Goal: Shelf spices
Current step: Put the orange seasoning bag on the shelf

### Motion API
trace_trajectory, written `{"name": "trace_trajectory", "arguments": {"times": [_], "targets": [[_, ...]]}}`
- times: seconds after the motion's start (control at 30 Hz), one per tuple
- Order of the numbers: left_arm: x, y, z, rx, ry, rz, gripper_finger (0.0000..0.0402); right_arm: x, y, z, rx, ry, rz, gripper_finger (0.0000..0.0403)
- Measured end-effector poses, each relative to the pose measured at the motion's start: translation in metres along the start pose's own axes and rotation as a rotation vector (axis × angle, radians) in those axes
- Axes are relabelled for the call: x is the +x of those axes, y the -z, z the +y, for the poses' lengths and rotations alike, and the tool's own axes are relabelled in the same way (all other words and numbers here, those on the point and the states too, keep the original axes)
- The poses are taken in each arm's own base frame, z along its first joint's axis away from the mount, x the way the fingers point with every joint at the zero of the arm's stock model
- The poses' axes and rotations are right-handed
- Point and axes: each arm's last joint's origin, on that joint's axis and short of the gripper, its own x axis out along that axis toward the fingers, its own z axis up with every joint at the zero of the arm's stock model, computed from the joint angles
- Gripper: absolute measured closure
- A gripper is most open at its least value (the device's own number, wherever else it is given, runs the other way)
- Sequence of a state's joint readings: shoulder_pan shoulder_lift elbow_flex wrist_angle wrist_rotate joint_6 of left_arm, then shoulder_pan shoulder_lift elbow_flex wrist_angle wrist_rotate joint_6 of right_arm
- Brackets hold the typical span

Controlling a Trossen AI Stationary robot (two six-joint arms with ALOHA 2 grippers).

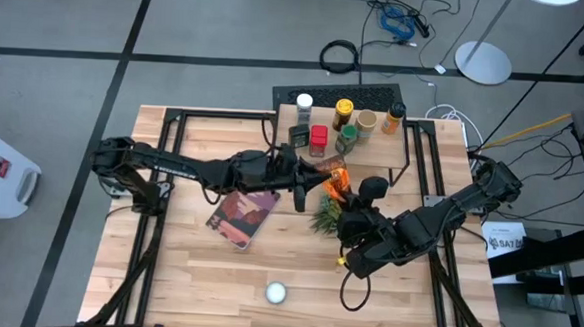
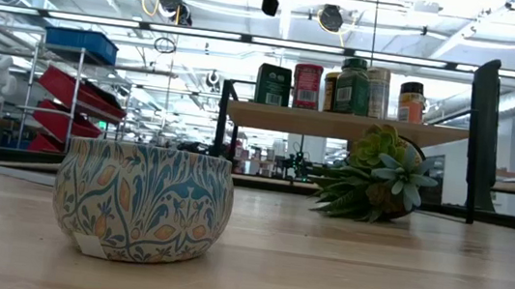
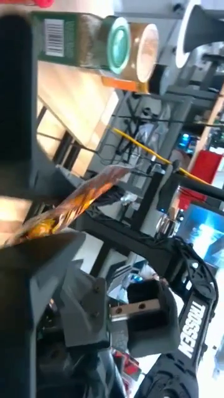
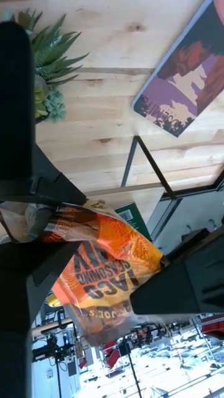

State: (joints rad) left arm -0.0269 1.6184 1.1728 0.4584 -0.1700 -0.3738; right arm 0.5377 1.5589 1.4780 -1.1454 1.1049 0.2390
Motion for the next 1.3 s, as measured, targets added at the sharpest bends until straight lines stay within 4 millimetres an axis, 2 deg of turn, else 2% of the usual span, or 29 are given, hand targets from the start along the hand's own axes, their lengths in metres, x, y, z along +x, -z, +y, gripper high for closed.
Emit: {"name": "trace_trajectory", "arguments": {"times": [0.1, 0.13, 0.37, 0.5, 0.6, 0.77, 0.93, 1.13, 1.3], "targets": [[0.000, -0.001, 0.000, 0.047, 0.000, -0.008, 0.0379, 0.000, 0.000, 0.000, 0.001, 0.000, 0.000, 0.0342], [0.000, -0.001, 0.000, 0.061, 0.000, -0.009, 0.0388, 0.000, 0.000, 0.000, 0.001, 0.000, 0.000, 0.0342], [0.000, -0.001, -0.003, 0.161, 0.006, -0.006, 0.0398, 0.000, 0.000, 0.000, 0.003, -0.004, 0.000, 0.0339], [0.000, 0.000, -0.005, 0.211, 0.019, -0.003, 0.0399, 0.000, 0.000, 0.000, 0.009, -0.007, 0.000, 0.0320], [-0.001, 0.000, -0.006, 0.243, 0.029, -0.001, 0.0400, 0.000, 0.000, 0.000, 0.041, -0.010, 0.002, 0.0287], [-0.002, 0.000, -0.006, 0.285, 0.052, 0.013, 0.0400, -0.005, 0.003, 0.003, 0.111, -0.041, 0.010, 0.0208], [-0.005, 0.001, -0.007, 0.342, 0.074, 0.066, 0.0401, -0.020, 0.009, -0.001, 0.238, -0.126, 0.018, 0.0153], [-0.011, -0.001, -0.008, 0.411, 0.140, 0.116, 0.0401, -0.047, 0.017, -0.021, 0.434, -0.170, -0.057, 0.0149], [-0.015, -0.001, -0.013, 0.462, 0.283, 0.149, 0.0401, -0.061, 0.028, -0.034, 0.557, -0.176, -0.122, 0.0159]]}}
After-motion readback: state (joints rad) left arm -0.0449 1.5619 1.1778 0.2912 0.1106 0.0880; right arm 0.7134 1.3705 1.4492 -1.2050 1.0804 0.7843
